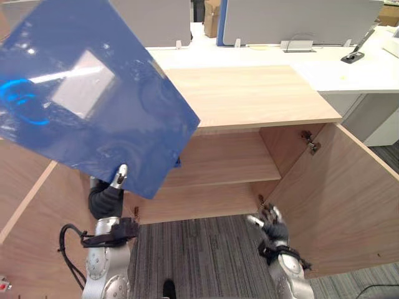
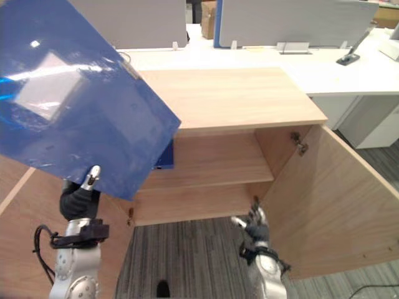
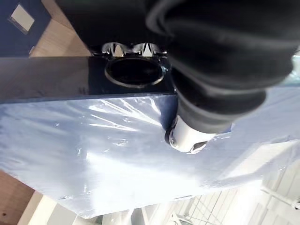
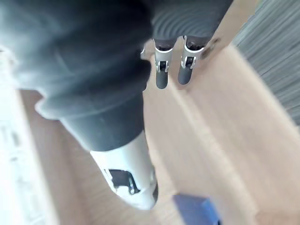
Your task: Walk over to the cabinet, pick up the folder, carry it to the office cabinet, place the folder inside the office cabinet, then close the office cabinet door
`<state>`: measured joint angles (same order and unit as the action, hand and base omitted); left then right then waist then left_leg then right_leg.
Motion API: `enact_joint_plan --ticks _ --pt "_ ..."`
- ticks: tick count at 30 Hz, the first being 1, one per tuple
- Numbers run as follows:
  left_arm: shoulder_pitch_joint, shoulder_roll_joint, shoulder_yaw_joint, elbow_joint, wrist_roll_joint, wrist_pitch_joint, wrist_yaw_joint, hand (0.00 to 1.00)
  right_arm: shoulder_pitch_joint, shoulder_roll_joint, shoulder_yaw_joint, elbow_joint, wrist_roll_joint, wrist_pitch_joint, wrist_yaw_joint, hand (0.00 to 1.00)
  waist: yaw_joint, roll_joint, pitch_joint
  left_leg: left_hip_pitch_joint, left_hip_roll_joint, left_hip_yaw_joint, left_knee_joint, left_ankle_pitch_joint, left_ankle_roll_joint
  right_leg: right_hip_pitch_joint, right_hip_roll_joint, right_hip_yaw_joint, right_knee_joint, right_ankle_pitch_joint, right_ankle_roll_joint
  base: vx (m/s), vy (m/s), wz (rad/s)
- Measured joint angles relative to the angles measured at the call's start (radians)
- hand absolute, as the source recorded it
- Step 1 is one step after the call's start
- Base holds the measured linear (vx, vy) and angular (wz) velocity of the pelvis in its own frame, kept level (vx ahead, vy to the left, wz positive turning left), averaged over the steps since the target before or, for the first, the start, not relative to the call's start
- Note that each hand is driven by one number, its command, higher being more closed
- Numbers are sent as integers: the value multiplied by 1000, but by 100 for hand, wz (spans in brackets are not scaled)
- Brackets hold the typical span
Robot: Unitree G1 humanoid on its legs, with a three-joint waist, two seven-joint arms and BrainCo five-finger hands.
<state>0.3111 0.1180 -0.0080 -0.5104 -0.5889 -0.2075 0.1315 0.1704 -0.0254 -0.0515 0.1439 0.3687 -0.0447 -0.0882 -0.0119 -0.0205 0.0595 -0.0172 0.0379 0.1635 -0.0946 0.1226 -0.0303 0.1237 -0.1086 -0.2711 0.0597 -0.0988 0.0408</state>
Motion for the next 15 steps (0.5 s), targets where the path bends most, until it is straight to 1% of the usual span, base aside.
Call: enact_joint_plan --ticks 1,2,5,6,8,10,11,15 --pt "0 -1 8 -8 5 0 -5 100 -2 0 6 -61 13 -6 6 0 0 4 3 0 0 -4 0 2 0 0 1 -1 0 -1 0 -131 5 4" --pt "0 -8 17 -14 26 1 -21 100 -13 0 8 -146 33 -28 11 0 0 15 7 0 1 -5 0 16 -2 -1 4 -1 -1 -3 -2 -104 2 3" --pt "0 -18 24 -14 65 3 -37 100 -58 -3 6 -241 43 -45 19 0 -1 19 3 0 6 -7 0 32 -7 -1 5 -2 -4 -4 -4 -40 4 -1" --pt "-3 -17 26 -13 93 5 -46 100 -100 -8 7 -270 42 -59 21 0 -2 19 2 0 8 -7 1 42 -9 -1 7 -2 -6 0 2 0 0 0" --pt "-13 -17 26 -13 125 9 -51 100 -153 -18 9 -278 43 -64 23 0 -2 18 1 0 8 -6 1 45 -8 -1 8 -2 -7 1 3 0 0 0" --pt "-39 -16 24 -13 190 12 -52 100 -252 -52 33 -278 51 -63 38 0 1 17 1 -1 5 -7 5 47 -7 0 11 -1 -6 4 5 31 -21 0" --pt "-45 -15 23 -13 202 14 -52 100 -280 -62 45 -278 57 -63 43 0 1 17 1 -1 4 -8 5 48 -6 1 10 -1 -6 4 5 36 -19 1" --pt "-85 10 -24 -12 265 16 -53 100 -488 -136 127 -264 128 -64 67 0 8 17 0 2 3 -11 6 51 -5 5 9 0 -7 4 5 0 0 0"
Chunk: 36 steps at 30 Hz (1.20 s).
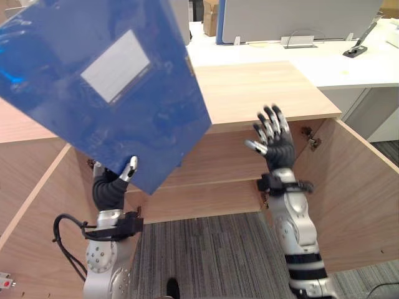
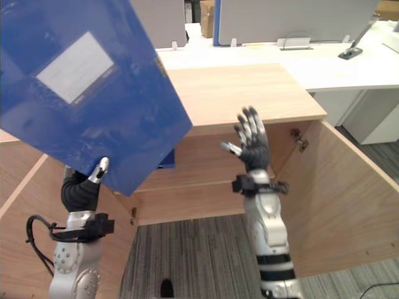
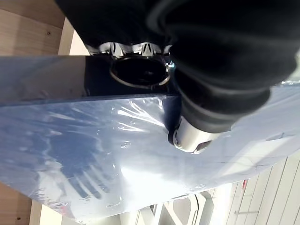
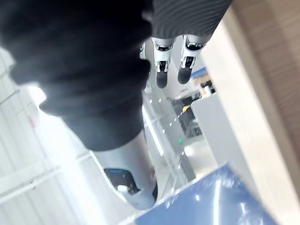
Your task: Walk over to the cabinet, pick up the folder, carry it to the office cabinet, place the folder inside the office cabinet, then close the office cabinet door
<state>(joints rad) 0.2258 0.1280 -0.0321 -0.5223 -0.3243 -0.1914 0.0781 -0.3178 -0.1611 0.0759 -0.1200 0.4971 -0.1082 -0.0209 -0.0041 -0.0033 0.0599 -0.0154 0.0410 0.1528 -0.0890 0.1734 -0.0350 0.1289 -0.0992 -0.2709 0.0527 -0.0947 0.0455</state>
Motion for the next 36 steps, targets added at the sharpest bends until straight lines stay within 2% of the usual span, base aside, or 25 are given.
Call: enact_joint_plan --ticks 9,16,21,22,25,29,32,36 --pt "-28 42 -95 55 21 0 -9 100 -231 -98 165 175 152 2 31 0 12 11 -3 5 0 -9 -5 12 3 -4 -2 -2 26 0 -1 -52 13 2" --pt "-28 79 -92 71 19 -1 5 100 -336 -161 262 275 155 8 41 0 23 16 -6 2 1 -10 -6 21 7 -7 -1 -2 22 4 -4 -45 13 1" --pt "-27 96 -92 71 18 -2 11 100 -398 -246 344 296 153 24 67 0 29 18 -9 -4 2 -10 -6 25 6 -7 2 -2 6 19 -1 0 0 0" --pt "-28 107 -93 71 18 -2 13 100 -419 -271 372 311 154 32 87 100 29 19 -9 -4 2 -11 -6 26 5 -7 3 -2 6 19 -1 0 0 0" --pt "-27 124 -96 74 14 -7 14 100 -454 -333 433 315 197 43 102 100 33 21 -11 -6 5 -12 -6 27 3 -8 5 -2 5 20 -2 0 0 0" --pt "-27 157 -117 93 -2 -37 13 100 -503 -429 512 336 325 48 139 100 47 25 -38 -20 14 -15 -6 32 -2 -23 15 -2 5 22 -6 0 0 0" --pt "-28 187 -120 106 -9 -53 11 100 -531 -484 584 343 404 52 178 100 51 25 -41 -20 21 -24 -6 37 -8 -22 22 -3 5 24 -9 -11 -9 1" --pt "-28 218 -138 122 -31 -56 2 100 -542 -530 632 343 451 66 200 100 56 26 -42 -22 29 -28 -6 41 -12 -22 29 -5 3 25 -12 -38 -8 1"
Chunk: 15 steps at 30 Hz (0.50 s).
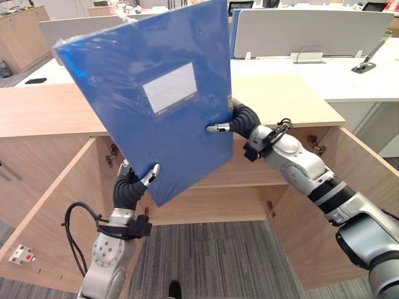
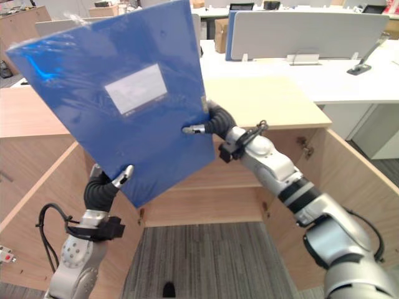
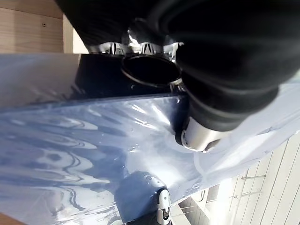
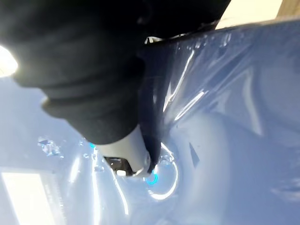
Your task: Walk over to the cabinet, pick up the folder, carry it to the office cabinet, place the folder inside the office cabinet, then close the office cabinet door
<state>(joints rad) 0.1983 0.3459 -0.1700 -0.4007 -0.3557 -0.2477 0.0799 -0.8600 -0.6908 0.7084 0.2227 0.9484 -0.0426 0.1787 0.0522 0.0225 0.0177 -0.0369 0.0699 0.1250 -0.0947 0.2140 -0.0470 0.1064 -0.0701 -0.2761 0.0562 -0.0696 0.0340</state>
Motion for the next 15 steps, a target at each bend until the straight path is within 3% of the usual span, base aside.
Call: enact_joint_plan --ticks 1,9,15 --pt "0 10 -7 2 -4 0 -1 0 0 -13 7 0 11 6 13 100 3 0 -1 -1 2 0 0 1 -1 0 1 0 -2 1 -2 -38 2 0" --pt "0 21 -12 77 -54 16 -7 0 22 -57 0 -98 14 11 37 100 9 5 -15 -13 7 -2 0 3 -3 -7 6 0 -15 8 -5 -4 0 0" --pt "13 -24 -80 249 -154 24 -122 0 274 20 -163 -155 -27 57 54 100 16 3 -23 -16 7 -2 0 3 -3 -13 5 1 -10 7 -5 0 0 0"
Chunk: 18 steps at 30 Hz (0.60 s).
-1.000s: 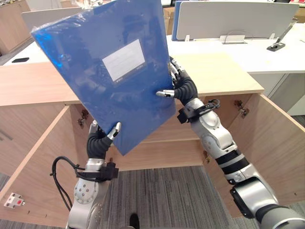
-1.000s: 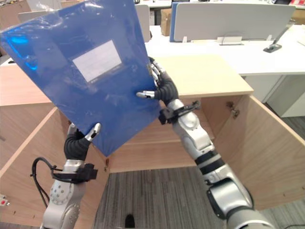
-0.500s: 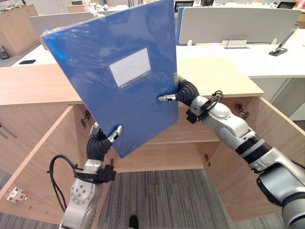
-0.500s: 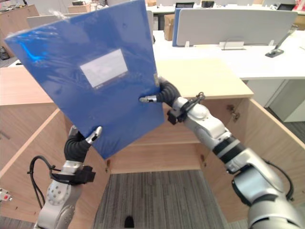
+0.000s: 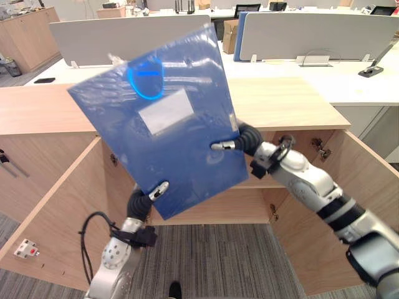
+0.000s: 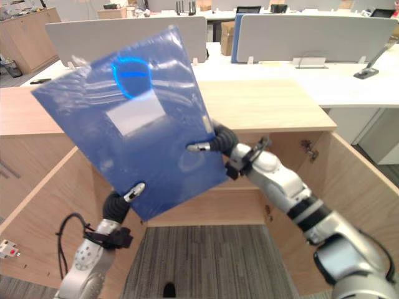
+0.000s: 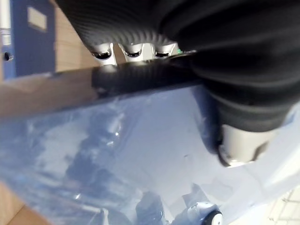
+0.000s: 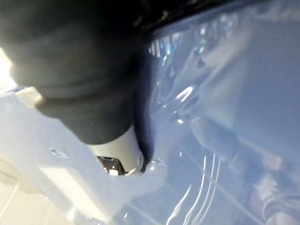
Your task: Walk over to the cabinet, pick up the folder, carry it to the office cabinet, place the folder inside the office cabinet, then close the office cabinet door
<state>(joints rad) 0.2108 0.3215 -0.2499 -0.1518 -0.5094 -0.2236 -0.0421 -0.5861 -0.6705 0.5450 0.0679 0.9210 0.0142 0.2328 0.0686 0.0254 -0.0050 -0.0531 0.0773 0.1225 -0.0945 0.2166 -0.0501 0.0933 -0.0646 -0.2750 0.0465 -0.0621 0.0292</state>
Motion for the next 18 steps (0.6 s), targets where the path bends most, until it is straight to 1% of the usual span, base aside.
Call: enact_joint_plan --ticks 2,3,5,6,7,8,9,10,11,12,13,14,15,16,17,18 --pt "-1 -21 16 31 -30 5 -43 0 132 86 -117 -27 -3 6 -1 100 -9 0 0 0 1 1 0 0 0 -2 0 2 1 0 0 0 0 0" --pt "1 -29 24 38 -38 6 -50 0 171 110 -154 -50 -9 6 -1 100 -12 0 0 0 1 1 0 0 0 -2 0 2 1 0 0 0 0 0" --pt "15 -75 52 69 -49 18 -66 0 334 190 -290 -157 -51 5 -4 100 -24 0 0 -1 0 2 0 -1 0 -3 -1 3 1 0 1 0 0 0" --pt "17 -89 59 80 -48 23 -71 0 374 211 -325 -178 -57 5 -5 100 -27 0 0 -2 0 2 0 -1 0 -4 -1 3 0 0 1 0 0 0" --pt "25 -117 79 112 -48 36 -82 0 453 256 -396 -213 -62 3 -8 100 -33 0 0 -4 0 2 0 -2 1 -5 -1 3 -2 -1 2 0 0 0" --pt "35 -132 99 136 -47 44 -85 0 488 282 -432 -225 -63 0 -11 100 -38 0 0 -6 0 2 0 -2 1 -6 -1 3 -3 -1 3 0 0 0" --pt "56 -166 161 210 -47 70 -84 0 554 344 -506 -252 -39 -10 -16 100 -54 1 -1 -12 1 2 0 -2 1 -10 0 3 -7 -3 6 0 0 0" --pt "69 -188 240 341 -50 109 -77 0 613 406 -565 -295 1 -31 -17 100 -70 1 -1 -17 3 3 0 -3 -1 -15 2 4 -9 -3 6 4 -1 -5" --pt "77 -194 277 408 -50 127 -70 0 639 431 -585 -315 10 -45 -19 100 -79 0 -1 -18 4 5 0 -5 -2 -16 3 5 -11 -3 6 21 -8 -11" --pt "93 -203 344 531 -55 157 -60 0 689 472 -611 -343 30 -73 -19 100 -89 -4 -3 -19 7 11 0 -9 -4 -17 4 7 -18 -3 6 39 -14 -14" --pt "110 -217 408 635 -85 179 -58 0 736 505 -629 -353 44 -99 -19 100 -90 -5 -6 -19 8 16 0 -12 -7 -16 6 8 -25 0 5 44 -15 -13" --pt "118 -235 462 696 -139 188 -54 0 766 525 -633 -349 46 -105 -19 100 -89 -5 -8 -18 9 17 0 -14 -9 -16 6 8 -26 1 5 46 -17 -5" --pt "120 -247 495 737 -173 190 -51 0 788 536 -631 -345 46 -105 -19 100 -86 -5 -9 -18 10 17 0 -15 -10 -14 6 9 -27 1 5 47 -17 3" --pt "123 -253 548 834 -248 194 -46 0 830 547 -608 -317 48 -98 -15 100 -78 -4 -11 -13 9 14 0 -20 -11 -4 8 6 -31 1 5 48 -18 8" --pt "121 -258 589 905 -291 195 -41 0 858 551 -579 -278 49 -90 -11 100 -78 -4 -16 -11 9 10 0 -22 -12 0 9 6 -33 -1 6 50 -17 10" --pt "120 -264 634 988 -338 196 -32 0 885 560 -539 -217 48 -69 -4 100 -76 -5 -19 -9 8 8 0 -24 -14 5 10 5 -37 -2 8 47 -13 7"
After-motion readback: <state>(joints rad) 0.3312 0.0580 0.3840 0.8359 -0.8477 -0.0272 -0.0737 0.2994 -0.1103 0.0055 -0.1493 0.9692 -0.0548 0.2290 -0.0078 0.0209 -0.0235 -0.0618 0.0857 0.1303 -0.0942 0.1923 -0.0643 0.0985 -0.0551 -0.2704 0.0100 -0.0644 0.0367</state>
